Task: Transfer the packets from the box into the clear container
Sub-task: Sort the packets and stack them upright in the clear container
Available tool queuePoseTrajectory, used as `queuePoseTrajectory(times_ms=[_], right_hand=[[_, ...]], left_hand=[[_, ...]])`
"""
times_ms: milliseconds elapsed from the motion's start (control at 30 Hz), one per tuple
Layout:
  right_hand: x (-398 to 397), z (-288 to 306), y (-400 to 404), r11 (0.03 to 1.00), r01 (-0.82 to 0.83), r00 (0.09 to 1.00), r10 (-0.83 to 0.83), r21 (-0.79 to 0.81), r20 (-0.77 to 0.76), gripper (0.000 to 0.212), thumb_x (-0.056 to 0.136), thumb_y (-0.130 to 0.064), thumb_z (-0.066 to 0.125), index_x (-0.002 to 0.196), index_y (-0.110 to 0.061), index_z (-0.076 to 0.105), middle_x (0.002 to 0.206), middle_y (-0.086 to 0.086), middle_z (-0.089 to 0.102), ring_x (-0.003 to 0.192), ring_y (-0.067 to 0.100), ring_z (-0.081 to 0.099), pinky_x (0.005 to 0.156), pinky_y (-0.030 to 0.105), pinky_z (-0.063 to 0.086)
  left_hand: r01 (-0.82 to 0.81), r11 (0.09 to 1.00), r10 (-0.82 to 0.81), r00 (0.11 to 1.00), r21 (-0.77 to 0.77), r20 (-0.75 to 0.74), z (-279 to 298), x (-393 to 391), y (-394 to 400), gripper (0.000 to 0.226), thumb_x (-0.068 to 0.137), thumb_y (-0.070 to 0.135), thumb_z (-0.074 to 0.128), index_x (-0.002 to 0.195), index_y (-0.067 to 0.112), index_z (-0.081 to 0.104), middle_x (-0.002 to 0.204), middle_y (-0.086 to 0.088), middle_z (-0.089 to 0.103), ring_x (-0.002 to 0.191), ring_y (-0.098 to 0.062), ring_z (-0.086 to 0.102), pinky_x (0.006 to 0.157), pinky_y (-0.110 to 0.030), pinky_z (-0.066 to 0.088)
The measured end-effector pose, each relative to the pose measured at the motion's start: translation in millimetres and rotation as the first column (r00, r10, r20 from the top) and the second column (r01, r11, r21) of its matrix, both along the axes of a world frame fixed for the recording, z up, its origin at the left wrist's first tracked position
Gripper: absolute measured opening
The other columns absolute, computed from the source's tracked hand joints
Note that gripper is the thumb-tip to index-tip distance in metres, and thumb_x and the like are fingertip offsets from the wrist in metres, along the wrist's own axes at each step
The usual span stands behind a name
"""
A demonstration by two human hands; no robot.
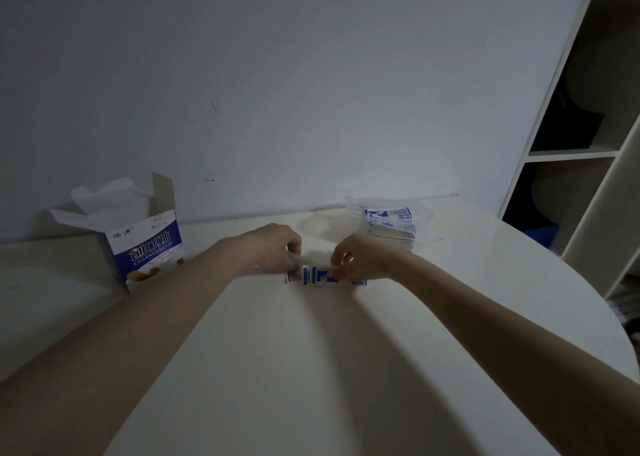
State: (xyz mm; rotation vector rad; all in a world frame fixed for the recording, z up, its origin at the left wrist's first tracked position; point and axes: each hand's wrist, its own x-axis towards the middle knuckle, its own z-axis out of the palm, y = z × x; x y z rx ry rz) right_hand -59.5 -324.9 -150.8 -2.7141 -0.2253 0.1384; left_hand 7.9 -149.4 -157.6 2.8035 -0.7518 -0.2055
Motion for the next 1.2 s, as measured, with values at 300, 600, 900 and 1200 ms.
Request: queuePoseTrajectory(times_ms=[300, 600, 900, 1200], right_hand=[[-2, 3, -9, 0.995, 0.025, 0.998, -0.030, 0.098, 0.053, 0.019, 0.080, -0.009, 0.067, 0.096, 0.001, 0.067, 0.074, 0.003, 0.058, 0.064, 0.014, 0.053, 0.052, 0.018, 0.037], [-8, 17, -16, 0.790, 0.146, 0.989, -0.126, 0.595, -0.075, 0.018, 0.093, -0.014, 0.052, 0.076, -0.010, 0.053, 0.082, 0.011, 0.062, 0.067, 0.015, 0.060, 0.063, 0.022, 0.047], [-8, 20, 14, 0.236, 0.398, 0.907, 0.041, 0.887, -0.418, 0.013, 0.094, -0.006, 0.046, 0.086, -0.003, 0.055, 0.087, 0.014, 0.061, 0.081, 0.024, 0.059, 0.076, 0.032, 0.049], [0, 26, -1, 0.955, 0.122, 0.909, -0.217, 0.272, 0.356, 0.020, 0.093, -0.010, 0.046, 0.112, -0.010, 0.045, 0.090, 0.009, 0.060, 0.068, 0.027, 0.056, 0.048, 0.026, 0.043]], left_hand=[[0.011, 0.998, -0.004, 0.995, -0.069, 0.104, -3, -2, 21, 0.035, 0.067, 0.030, 0.069, 0.051, 0.021, 0.040, 0.060, 0.006, 0.044, 0.061, -0.013, 0.041, 0.058, -0.027, 0.033], [0.015, 0.972, 0.029, 0.982, -0.233, 0.185, 5, -11, 23, 0.036, 0.076, 0.012, 0.066, 0.055, 0.025, 0.040, 0.061, 0.010, 0.047, 0.068, -0.018, 0.047, 0.062, -0.026, 0.035], [0.020, 0.954, 0.072, 0.953, -0.299, 0.294, 13, -34, -8, 0.021, 0.077, 0.020, 0.070, 0.065, 0.019, 0.052, 0.083, -0.003, 0.063, 0.078, -0.021, 0.055, 0.066, -0.025, 0.037], [-0.033, 0.973, 0.056, 0.994, -0.227, 0.096, 9, -27, -8, 0.032, 0.084, 0.028, 0.065, 0.112, 0.014, 0.061, 0.120, -0.002, 0.061, 0.105, -0.019, 0.058, 0.089, -0.027, 0.044]])
